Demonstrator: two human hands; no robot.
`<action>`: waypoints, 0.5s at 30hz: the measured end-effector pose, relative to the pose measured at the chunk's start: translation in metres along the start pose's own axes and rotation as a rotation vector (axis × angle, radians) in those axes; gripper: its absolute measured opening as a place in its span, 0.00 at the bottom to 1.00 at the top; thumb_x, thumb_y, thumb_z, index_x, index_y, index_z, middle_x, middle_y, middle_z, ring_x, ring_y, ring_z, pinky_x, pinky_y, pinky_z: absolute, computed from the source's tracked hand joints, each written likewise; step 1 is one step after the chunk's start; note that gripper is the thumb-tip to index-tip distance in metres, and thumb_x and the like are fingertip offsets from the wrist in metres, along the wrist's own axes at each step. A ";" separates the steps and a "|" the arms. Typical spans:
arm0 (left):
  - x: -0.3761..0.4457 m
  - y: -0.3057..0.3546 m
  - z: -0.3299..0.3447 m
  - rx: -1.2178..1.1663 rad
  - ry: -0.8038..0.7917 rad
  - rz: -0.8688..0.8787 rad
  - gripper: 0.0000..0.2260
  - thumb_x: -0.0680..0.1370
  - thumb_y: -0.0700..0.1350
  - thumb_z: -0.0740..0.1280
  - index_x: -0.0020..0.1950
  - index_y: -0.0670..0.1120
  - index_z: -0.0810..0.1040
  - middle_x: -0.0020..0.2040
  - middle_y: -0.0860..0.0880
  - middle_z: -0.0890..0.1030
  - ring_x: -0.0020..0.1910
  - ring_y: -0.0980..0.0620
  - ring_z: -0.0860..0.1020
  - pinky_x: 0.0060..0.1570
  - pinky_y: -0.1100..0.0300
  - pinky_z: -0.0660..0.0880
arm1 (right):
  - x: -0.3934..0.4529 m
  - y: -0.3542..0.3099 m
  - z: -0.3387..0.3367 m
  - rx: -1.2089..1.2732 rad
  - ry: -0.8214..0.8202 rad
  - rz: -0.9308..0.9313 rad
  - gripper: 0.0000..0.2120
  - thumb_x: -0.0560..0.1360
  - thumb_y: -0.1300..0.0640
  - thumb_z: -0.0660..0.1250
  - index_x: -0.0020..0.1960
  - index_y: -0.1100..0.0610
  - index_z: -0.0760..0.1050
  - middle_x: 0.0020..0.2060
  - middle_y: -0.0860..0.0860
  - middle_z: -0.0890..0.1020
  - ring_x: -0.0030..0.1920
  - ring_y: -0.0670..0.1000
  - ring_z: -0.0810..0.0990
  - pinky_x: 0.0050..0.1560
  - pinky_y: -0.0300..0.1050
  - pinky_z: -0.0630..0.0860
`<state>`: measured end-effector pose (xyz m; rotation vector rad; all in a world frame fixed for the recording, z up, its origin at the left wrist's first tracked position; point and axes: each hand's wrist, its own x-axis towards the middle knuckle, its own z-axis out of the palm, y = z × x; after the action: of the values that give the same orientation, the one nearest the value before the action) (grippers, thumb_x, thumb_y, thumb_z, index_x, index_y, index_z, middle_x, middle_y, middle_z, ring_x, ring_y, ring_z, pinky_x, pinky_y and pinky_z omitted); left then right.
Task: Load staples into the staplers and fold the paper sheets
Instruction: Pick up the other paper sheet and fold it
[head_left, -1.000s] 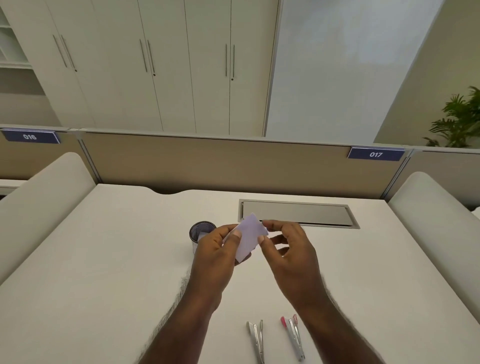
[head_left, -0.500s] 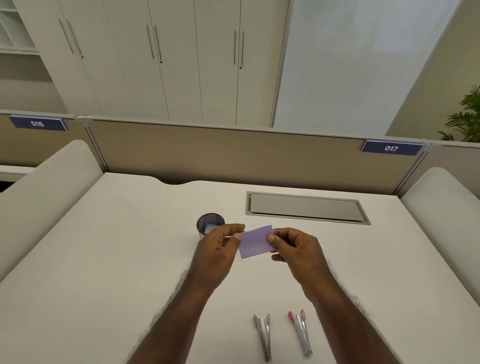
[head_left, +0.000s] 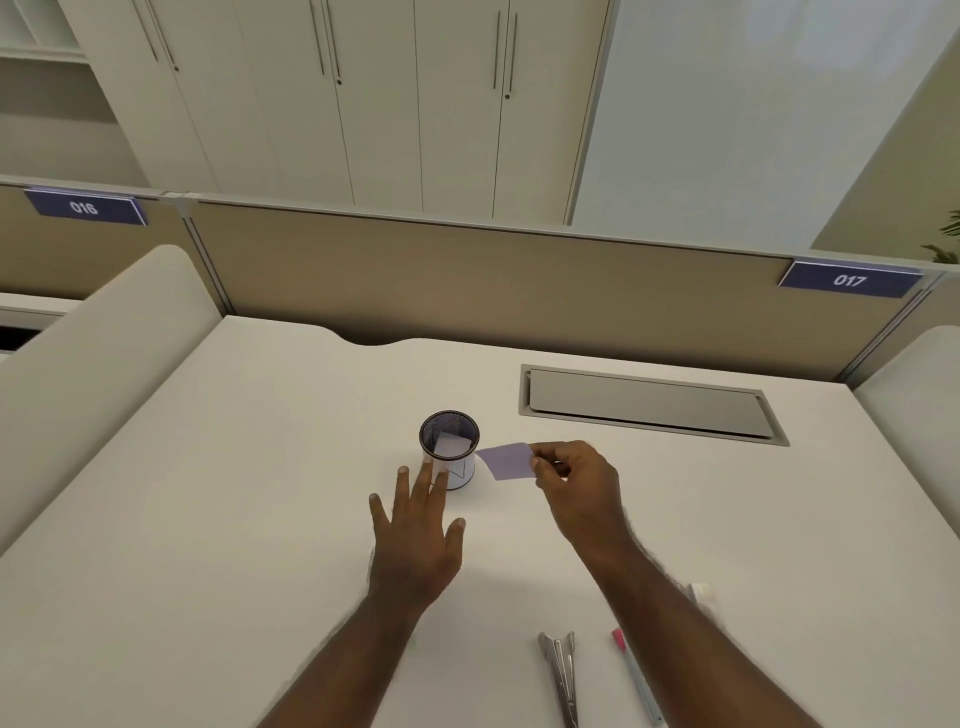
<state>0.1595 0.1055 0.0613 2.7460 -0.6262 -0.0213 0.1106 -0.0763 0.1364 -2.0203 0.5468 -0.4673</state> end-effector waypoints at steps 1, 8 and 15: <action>0.001 -0.004 0.006 0.042 -0.018 0.015 0.27 0.77 0.53 0.62 0.75 0.46 0.67 0.77 0.45 0.64 0.75 0.39 0.63 0.66 0.31 0.62 | 0.005 0.000 0.007 -0.036 -0.002 -0.044 0.09 0.75 0.61 0.68 0.49 0.51 0.84 0.42 0.43 0.80 0.43 0.44 0.81 0.44 0.31 0.72; 0.005 -0.032 0.052 0.131 -0.130 0.054 0.30 0.77 0.59 0.55 0.76 0.48 0.65 0.77 0.43 0.63 0.75 0.38 0.62 0.66 0.28 0.60 | 0.042 -0.007 0.055 -0.279 -0.045 -0.185 0.06 0.77 0.59 0.65 0.49 0.52 0.80 0.44 0.45 0.80 0.45 0.45 0.77 0.46 0.41 0.76; 0.011 -0.048 0.073 0.134 -0.156 0.081 0.30 0.77 0.61 0.55 0.76 0.49 0.65 0.78 0.44 0.62 0.76 0.39 0.60 0.69 0.30 0.54 | 0.068 -0.015 0.090 -0.620 -0.040 -0.331 0.09 0.79 0.55 0.62 0.49 0.51 0.81 0.46 0.47 0.82 0.45 0.51 0.78 0.43 0.46 0.76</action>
<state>0.1835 0.1188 -0.0225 2.8649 -0.8085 -0.1827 0.2175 -0.0441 0.1140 -2.7317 0.3542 -0.4905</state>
